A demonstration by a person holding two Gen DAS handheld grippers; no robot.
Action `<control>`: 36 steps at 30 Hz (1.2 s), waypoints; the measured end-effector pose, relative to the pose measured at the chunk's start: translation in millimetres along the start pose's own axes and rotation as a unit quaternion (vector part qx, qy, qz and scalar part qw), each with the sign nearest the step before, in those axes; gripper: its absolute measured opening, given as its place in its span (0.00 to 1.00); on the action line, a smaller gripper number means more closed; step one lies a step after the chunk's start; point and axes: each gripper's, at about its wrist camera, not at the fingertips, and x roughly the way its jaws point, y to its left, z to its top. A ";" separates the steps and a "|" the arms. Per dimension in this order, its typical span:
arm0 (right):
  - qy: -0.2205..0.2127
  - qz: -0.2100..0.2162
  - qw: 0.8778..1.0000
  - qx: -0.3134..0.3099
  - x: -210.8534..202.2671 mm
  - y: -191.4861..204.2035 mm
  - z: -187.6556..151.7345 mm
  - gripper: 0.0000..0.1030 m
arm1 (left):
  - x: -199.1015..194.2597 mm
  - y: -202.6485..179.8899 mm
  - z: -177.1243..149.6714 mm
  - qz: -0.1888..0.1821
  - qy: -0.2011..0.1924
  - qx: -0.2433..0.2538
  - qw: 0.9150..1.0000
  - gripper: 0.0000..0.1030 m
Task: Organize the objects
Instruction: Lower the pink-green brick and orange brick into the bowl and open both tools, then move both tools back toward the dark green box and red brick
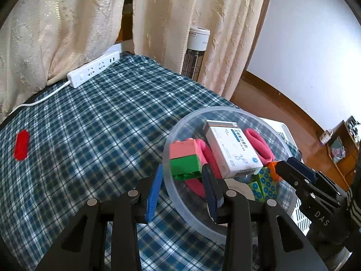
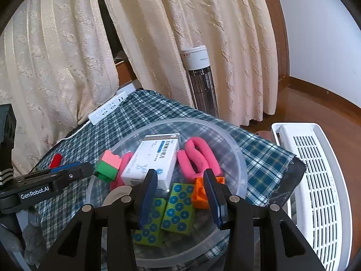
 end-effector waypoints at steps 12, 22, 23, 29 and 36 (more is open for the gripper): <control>0.002 0.024 1.000 -0.018 -3.3 25.8 -0.5 0.47 | -15.4 27.0 -6.1 0.053 -0.009 -0.016 0.998 0.50; 0.006 0.045 0.998 -0.034 -4.0 50.7 -3.4 0.52 | -33.4 51.2 -12.8 0.118 -0.033 -0.023 0.992 0.58; 0.006 0.046 0.998 -0.036 -4.1 53.1 -3.8 0.52 | -34.9 53.8 -13.9 0.129 -0.036 -0.023 0.991 0.58; 0.012 0.061 0.997 -0.044 -2.5 69.3 -4.4 0.57 | -46.8 76.1 -23.0 0.159 -0.045 -0.029 0.986 0.59; 0.019 0.078 0.995 -0.066 0.0 96.5 -8.7 0.61 | -60.9 103.1 -31.6 0.180 -0.051 -0.045 0.981 0.59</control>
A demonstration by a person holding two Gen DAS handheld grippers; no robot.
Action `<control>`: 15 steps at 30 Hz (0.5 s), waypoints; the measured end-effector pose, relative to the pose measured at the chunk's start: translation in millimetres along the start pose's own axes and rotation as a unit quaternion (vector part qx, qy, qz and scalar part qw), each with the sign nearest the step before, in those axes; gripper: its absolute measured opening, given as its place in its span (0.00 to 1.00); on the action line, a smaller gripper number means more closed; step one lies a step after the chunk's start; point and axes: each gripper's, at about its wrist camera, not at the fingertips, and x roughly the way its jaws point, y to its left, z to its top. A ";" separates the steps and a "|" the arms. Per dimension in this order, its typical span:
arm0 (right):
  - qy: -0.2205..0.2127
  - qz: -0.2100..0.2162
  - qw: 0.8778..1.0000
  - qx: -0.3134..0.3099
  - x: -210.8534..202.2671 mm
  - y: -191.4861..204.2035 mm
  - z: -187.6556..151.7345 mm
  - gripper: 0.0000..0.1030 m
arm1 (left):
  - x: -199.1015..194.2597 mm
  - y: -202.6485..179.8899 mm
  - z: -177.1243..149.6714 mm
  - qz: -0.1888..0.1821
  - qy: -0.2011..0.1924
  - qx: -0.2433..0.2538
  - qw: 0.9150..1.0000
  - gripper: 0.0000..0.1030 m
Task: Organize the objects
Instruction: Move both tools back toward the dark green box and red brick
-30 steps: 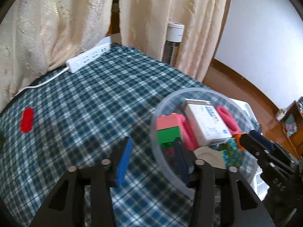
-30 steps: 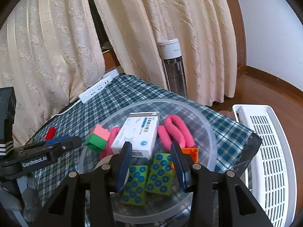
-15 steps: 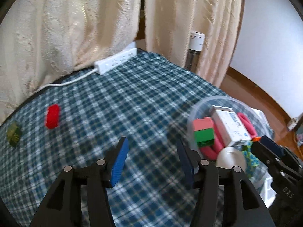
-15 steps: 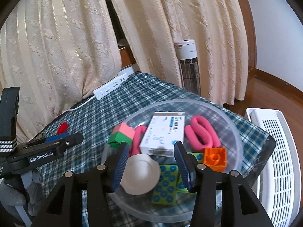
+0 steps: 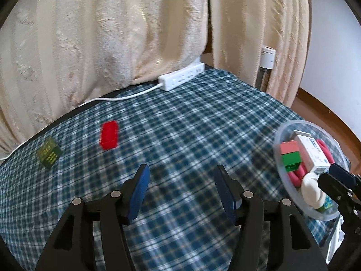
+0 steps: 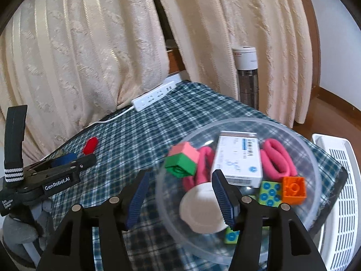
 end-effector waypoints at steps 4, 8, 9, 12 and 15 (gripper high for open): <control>0.007 0.009 1.000 -0.013 4.5 15.5 -0.8 0.62 | -2.1 16.3 -3.1 0.010 -0.002 -0.009 1.000 0.59; 0.014 0.017 1.000 -0.022 8.9 28.8 -1.3 0.62 | -4.3 32.9 -4.7 0.019 -0.004 -0.018 1.000 0.59; 0.016 0.020 0.999 -0.023 10.5 32.3 -1.1 0.62 | -5.1 36.9 -4.9 0.021 -0.005 -0.020 1.000 0.59; 0.019 0.025 0.999 -0.029 13.1 41.0 -0.3 0.63 | -6.2 51.3 -5.3 0.031 -0.007 -0.028 0.999 0.59; 0.022 0.030 0.999 -0.035 16.0 49.8 1.4 0.63 | -5.4 67.6 -6.5 0.041 -0.005 -0.041 0.998 0.59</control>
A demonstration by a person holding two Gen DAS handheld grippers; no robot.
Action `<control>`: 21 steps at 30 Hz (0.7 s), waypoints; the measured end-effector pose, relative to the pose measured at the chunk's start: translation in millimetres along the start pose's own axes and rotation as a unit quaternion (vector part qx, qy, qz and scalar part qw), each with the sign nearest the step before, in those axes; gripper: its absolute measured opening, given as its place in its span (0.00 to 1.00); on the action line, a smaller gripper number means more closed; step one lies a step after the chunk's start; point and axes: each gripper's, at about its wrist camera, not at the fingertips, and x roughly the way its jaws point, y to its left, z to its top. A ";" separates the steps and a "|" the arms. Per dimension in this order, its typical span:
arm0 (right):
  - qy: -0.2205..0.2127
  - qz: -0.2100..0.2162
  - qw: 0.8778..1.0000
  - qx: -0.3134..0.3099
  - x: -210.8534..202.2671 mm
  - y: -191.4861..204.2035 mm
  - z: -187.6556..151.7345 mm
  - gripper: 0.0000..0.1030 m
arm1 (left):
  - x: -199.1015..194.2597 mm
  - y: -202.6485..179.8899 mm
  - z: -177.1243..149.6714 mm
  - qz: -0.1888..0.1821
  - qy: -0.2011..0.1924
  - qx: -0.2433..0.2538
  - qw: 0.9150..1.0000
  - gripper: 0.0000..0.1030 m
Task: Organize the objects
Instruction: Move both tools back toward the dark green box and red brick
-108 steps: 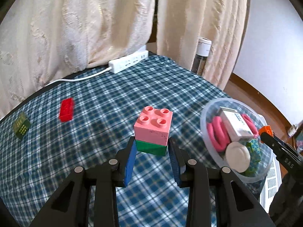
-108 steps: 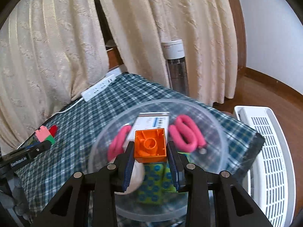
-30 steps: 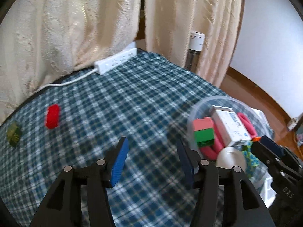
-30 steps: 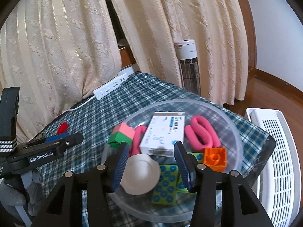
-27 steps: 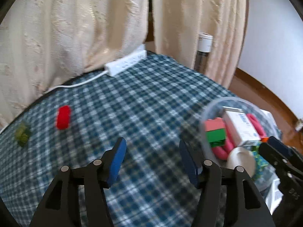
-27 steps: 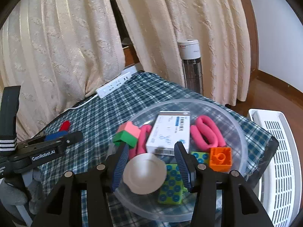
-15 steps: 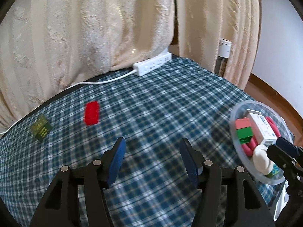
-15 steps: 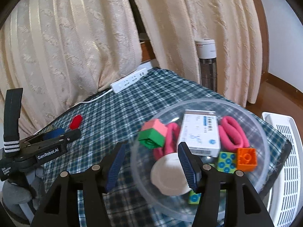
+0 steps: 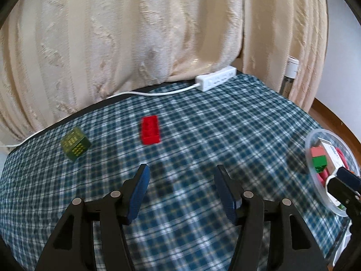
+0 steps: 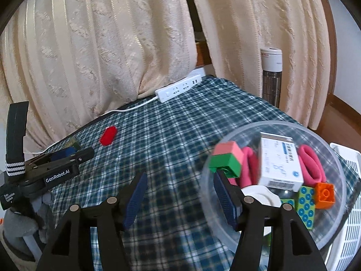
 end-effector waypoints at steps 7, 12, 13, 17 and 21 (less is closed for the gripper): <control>0.006 0.008 1.000 -0.013 7.7 18.1 3.3 0.67 | 6.4 35.9 -1.0 0.020 0.005 -0.026 0.999 0.59; 0.014 0.012 1.000 -0.021 16.1 28.1 5.1 0.68 | 14.7 65.8 0.4 0.040 0.010 -0.050 0.998 0.59; 0.015 0.013 1.000 -0.022 17.4 29.3 5.0 0.69 | 16.9 73.2 0.7 0.045 0.011 -0.058 0.997 0.59; 0.021 0.016 0.999 -0.025 24.7 34.5 5.4 0.73 | 28.1 107.0 2.5 0.062 0.021 -0.098 0.993 0.59; 0.027 0.021 0.999 -0.024 32.2 38.6 6.4 0.75 | 36.2 132.7 3.6 0.085 0.025 -0.124 0.988 0.59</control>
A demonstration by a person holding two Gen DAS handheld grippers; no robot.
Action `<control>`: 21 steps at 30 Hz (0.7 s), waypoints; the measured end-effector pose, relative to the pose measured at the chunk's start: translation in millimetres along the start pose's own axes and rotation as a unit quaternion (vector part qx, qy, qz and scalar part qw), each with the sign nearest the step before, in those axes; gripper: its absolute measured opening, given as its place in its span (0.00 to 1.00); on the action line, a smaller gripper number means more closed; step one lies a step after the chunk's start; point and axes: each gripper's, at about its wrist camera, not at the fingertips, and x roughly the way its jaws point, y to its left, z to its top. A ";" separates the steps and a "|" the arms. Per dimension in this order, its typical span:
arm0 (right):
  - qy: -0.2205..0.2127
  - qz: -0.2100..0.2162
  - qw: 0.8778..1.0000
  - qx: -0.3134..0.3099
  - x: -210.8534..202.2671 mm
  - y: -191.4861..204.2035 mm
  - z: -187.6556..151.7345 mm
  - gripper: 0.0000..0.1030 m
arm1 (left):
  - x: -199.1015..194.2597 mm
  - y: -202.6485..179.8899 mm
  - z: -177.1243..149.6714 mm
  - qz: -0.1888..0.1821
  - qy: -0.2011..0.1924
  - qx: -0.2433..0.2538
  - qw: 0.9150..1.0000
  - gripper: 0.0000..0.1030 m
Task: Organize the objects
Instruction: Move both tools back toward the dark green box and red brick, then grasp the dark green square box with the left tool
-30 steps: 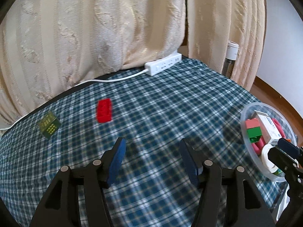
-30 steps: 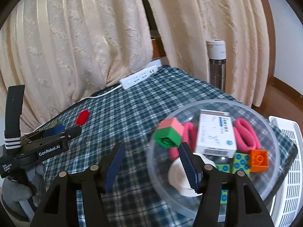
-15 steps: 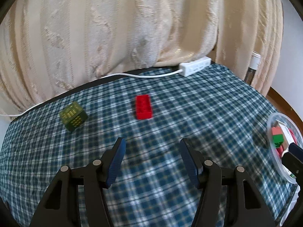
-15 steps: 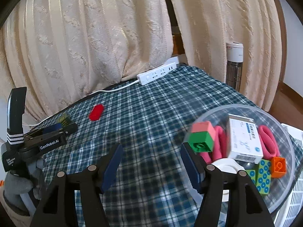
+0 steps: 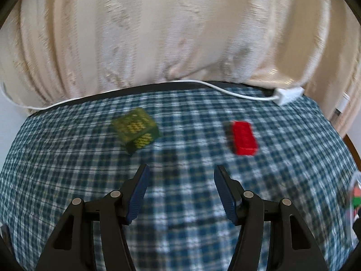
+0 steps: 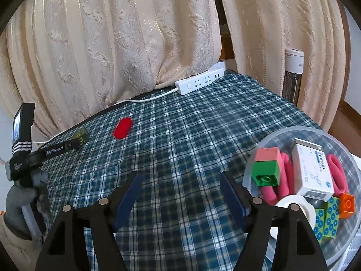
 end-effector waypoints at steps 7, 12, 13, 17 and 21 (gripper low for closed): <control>0.009 0.018 1.000 0.009 13.4 3.4 3.0 0.91 | 20.6 31.5 14.9 0.001 -0.006 -0.047 0.999 0.76; 0.013 0.023 1.000 0.012 22.0 4.2 5.8 0.93 | 38.3 50.5 24.2 0.007 -0.003 -0.085 0.996 0.84; 0.014 0.025 1.000 0.013 23.4 4.2 6.2 0.93 | 43.1 53.6 26.2 0.011 -0.001 -0.091 0.996 0.84; 0.019 0.030 0.999 0.015 29.1 5.5 6.5 0.93 | 64.5 66.1 32.1 0.023 0.022 -0.124 0.992 0.84; 0.023 0.032 0.999 0.012 34.9 7.5 6.7 0.93 | 77.1 68.2 36.8 0.035 0.025 -0.134 0.990 0.84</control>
